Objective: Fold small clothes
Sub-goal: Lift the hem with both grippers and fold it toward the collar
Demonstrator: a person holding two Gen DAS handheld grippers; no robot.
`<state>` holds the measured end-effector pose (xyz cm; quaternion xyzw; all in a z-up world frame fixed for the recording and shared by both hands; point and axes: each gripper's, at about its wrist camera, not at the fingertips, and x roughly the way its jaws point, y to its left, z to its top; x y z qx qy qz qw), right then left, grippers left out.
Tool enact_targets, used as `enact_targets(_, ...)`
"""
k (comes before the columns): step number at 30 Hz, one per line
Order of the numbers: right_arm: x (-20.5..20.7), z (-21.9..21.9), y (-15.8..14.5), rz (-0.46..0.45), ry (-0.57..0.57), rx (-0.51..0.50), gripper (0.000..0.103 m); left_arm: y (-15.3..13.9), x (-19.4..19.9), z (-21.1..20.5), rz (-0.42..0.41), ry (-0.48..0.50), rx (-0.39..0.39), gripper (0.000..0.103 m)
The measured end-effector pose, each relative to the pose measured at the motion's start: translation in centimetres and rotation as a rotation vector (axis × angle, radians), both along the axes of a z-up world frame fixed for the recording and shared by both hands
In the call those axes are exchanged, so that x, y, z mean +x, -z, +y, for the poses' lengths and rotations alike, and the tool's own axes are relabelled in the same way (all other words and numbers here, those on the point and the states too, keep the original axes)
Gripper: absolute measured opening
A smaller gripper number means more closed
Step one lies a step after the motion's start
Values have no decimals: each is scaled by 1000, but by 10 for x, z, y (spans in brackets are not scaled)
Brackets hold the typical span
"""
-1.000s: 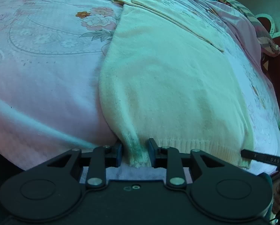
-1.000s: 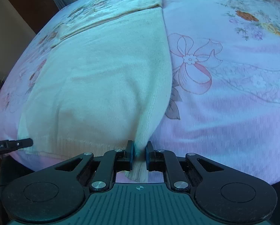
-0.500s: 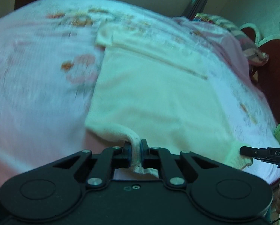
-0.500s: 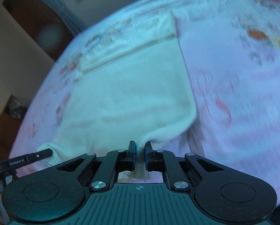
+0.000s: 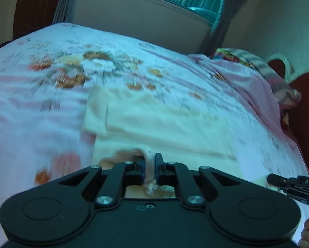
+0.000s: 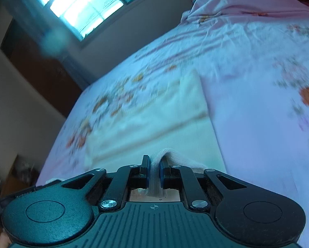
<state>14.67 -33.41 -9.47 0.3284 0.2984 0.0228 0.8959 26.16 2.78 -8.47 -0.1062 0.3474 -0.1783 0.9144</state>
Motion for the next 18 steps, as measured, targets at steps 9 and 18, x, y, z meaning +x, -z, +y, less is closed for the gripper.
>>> enact_targets(9,155,-30,20,-6,59,-54,8,23,144,-34,28,-95,-24,7)
enact_targets(18,234,-55,60,133,102,-116,9,53,212,-37,137,-159,68,27)
